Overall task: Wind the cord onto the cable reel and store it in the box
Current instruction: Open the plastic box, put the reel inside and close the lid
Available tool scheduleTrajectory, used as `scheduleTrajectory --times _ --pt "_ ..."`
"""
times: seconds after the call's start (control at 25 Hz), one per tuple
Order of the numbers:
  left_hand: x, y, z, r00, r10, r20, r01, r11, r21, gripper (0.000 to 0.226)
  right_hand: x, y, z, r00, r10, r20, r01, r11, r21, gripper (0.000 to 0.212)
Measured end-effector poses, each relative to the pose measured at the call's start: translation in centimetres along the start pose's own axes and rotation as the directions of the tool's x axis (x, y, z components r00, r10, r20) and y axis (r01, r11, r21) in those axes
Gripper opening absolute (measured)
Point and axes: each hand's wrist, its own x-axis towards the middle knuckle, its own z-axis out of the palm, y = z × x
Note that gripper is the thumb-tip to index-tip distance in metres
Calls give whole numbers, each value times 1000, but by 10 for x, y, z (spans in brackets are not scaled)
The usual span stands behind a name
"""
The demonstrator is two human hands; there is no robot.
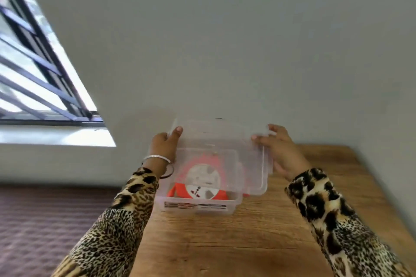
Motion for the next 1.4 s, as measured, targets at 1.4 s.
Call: scheduleTrajectory --times 1.4 --pt "1 -93 -13 924 312 223 -383 783 491 56 -19 110 76 935 -355 3 114 291 -950 47"
